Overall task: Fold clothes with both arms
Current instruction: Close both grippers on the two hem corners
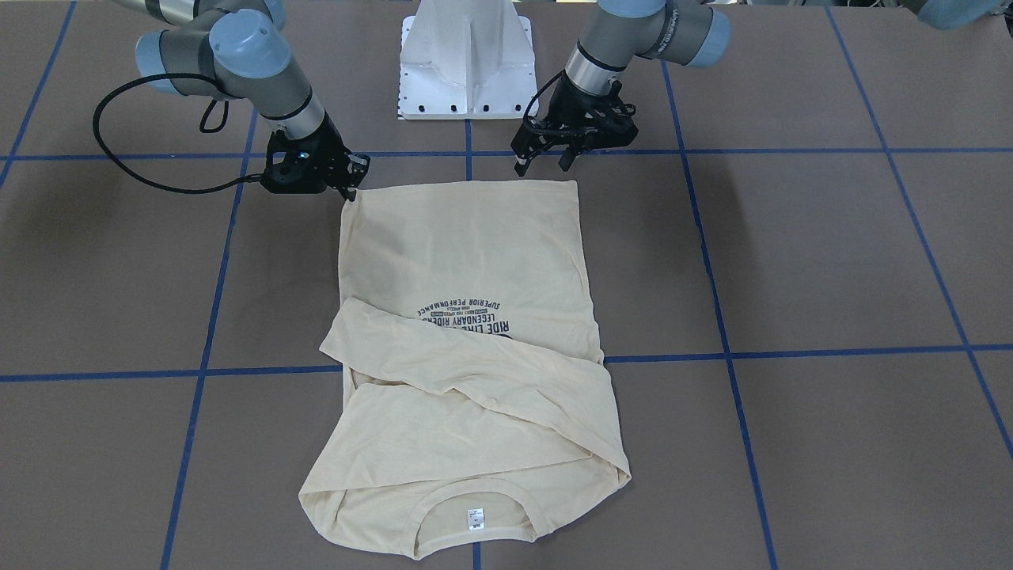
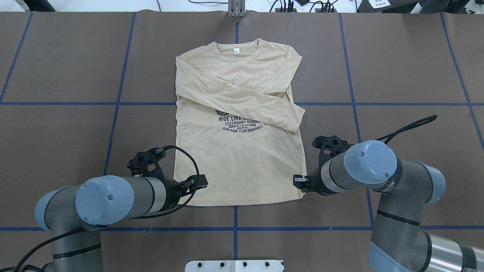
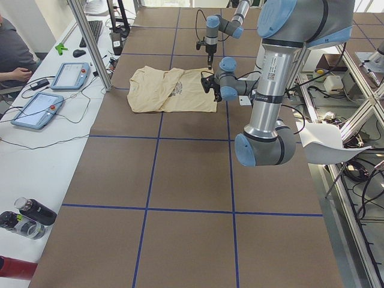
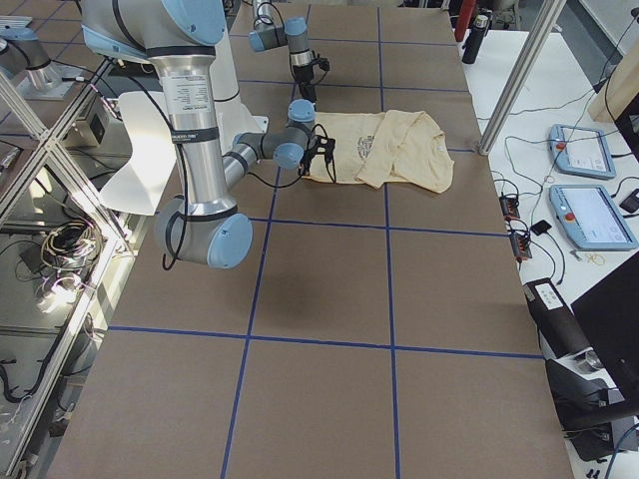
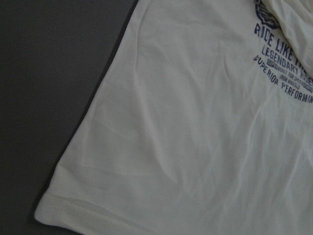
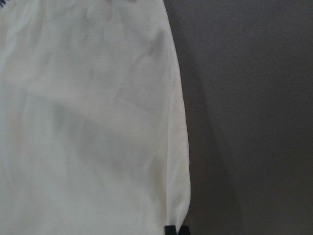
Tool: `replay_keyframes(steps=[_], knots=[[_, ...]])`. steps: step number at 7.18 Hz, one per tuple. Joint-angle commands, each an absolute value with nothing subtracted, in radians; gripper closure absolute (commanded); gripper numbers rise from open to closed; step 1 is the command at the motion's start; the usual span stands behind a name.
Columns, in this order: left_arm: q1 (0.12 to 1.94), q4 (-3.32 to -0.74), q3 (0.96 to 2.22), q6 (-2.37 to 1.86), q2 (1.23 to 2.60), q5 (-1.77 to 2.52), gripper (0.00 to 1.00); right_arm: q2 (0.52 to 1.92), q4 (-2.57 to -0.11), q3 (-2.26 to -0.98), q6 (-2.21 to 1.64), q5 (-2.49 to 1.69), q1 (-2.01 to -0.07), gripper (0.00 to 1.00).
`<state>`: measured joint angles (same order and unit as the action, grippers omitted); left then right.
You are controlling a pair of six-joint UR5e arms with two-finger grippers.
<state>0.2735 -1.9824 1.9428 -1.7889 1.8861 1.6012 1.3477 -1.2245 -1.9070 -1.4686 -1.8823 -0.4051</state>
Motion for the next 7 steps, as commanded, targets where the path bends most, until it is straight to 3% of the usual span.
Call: replay_keyframes(steps=[1, 7], knots=[[0.268, -1.907, 1.934, -1.691, 1.887, 1.569, 0.03, 1.347, -1.224, -1.907, -1.470, -1.882, -0.405, 1.00], [0.264, -1.842, 1.910, -1.621, 1.881, 1.554, 0.07, 1.344, -1.224, -1.908, -1.468, -1.884, -0.413, 1.00]])
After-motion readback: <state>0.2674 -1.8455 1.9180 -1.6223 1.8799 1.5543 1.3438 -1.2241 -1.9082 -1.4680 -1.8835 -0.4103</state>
